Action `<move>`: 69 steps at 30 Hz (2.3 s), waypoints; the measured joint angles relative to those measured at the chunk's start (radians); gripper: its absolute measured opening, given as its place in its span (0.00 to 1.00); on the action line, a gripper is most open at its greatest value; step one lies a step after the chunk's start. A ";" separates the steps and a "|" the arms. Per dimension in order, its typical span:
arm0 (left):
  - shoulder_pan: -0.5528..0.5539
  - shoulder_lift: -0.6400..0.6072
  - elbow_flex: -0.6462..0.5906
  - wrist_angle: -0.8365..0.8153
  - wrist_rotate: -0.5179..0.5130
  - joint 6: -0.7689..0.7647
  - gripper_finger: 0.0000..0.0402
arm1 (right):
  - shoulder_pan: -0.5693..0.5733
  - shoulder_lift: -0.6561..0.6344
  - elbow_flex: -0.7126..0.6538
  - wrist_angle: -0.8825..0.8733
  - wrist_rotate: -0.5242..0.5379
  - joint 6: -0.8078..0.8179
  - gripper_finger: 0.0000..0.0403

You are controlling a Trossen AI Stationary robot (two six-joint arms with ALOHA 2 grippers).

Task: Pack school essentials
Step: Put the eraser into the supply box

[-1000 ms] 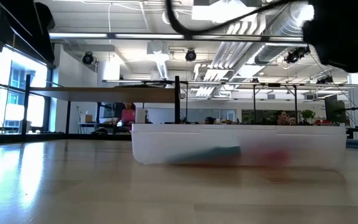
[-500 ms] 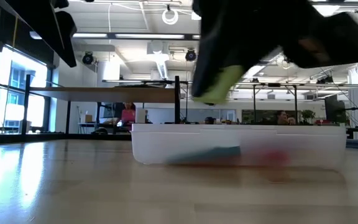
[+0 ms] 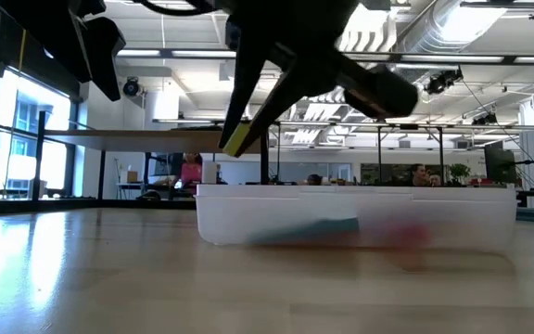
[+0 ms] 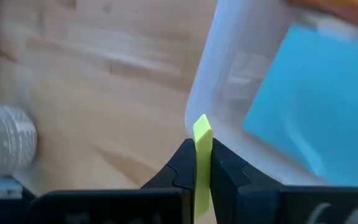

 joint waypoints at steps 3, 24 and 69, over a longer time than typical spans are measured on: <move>0.000 0.000 0.000 0.002 0.000 0.000 0.99 | -0.032 0.000 0.000 0.000 0.016 -0.002 0.03; 0.000 0.000 0.000 0.002 -0.001 0.000 0.99 | -0.095 0.000 0.000 -0.094 0.002 -0.056 0.15; 0.000 0.000 0.000 0.002 0.000 0.001 0.99 | -0.095 -0.001 0.000 -0.179 -0.073 -0.050 0.45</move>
